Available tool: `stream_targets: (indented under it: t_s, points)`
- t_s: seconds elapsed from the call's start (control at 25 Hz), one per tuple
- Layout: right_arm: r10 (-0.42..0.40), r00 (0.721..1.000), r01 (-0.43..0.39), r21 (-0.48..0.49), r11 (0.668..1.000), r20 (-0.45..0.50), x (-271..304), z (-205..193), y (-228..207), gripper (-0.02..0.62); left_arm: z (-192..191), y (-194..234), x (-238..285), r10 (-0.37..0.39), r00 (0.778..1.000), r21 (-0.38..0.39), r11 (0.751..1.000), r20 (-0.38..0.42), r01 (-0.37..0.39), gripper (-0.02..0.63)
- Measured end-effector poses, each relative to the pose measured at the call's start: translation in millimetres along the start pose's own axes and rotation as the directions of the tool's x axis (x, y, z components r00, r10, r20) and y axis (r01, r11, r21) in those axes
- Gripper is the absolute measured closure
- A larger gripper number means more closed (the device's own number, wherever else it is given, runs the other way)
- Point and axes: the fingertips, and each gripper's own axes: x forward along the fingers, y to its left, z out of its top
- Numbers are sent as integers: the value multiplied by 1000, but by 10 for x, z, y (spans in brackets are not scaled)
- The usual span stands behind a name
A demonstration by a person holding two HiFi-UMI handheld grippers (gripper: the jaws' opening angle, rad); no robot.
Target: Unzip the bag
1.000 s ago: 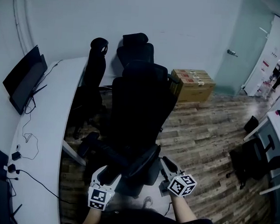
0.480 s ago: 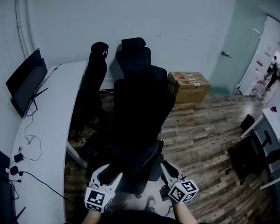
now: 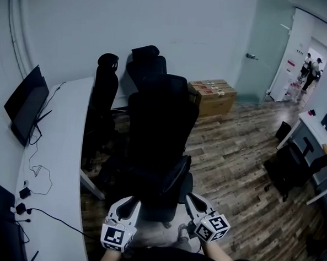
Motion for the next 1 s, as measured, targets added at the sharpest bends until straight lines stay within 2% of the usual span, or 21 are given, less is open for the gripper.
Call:
stream_targets:
  t_s: [0.4,0.76,1.0]
  points:
    - [-71,997,68,-79,995,-42,-280,-305,388,551,-174,-97,-343,-70,997,5,998,-16,70,580]
    - [-94,991,85,-98,992,-94,-428,-588,604,552,-427,-234,-565,-134,990,-28,991,-44,133,586]
    - [-102,989,92,-91,992,-107,-513,-648,641,552,-505,-297,-633,-145,988,-29,989,-50,143,587]
